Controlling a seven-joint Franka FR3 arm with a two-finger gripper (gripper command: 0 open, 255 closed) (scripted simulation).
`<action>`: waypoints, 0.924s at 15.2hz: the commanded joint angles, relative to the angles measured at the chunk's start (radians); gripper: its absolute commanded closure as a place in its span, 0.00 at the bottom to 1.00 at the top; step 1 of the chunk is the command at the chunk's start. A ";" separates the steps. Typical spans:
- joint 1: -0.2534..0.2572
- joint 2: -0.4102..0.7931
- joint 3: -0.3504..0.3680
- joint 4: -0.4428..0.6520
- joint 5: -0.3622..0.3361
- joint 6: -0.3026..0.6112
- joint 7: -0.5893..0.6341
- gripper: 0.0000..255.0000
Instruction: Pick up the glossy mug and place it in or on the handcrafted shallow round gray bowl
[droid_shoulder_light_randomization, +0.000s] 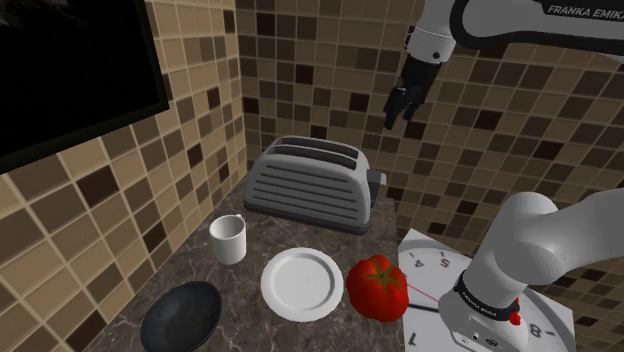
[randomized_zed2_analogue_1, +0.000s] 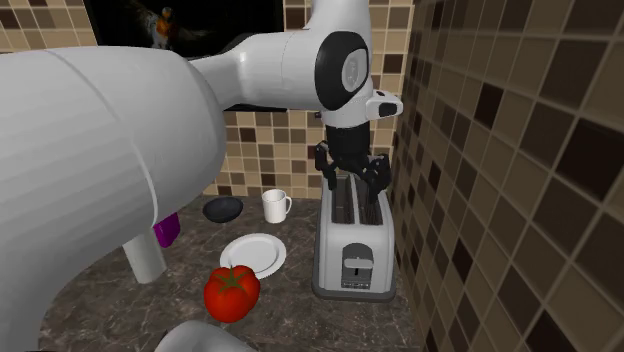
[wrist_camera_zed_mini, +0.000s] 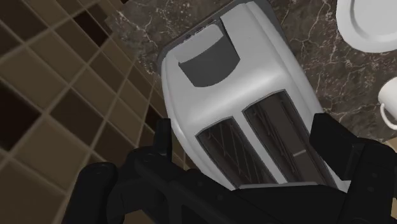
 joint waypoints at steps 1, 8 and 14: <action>0.000 0.000 0.000 0.000 0.000 0.000 0.000 0.00; 0.035 0.134 0.124 -0.006 0.060 0.110 0.149 0.00; 0.056 0.289 0.226 0.037 0.087 0.199 0.275 0.00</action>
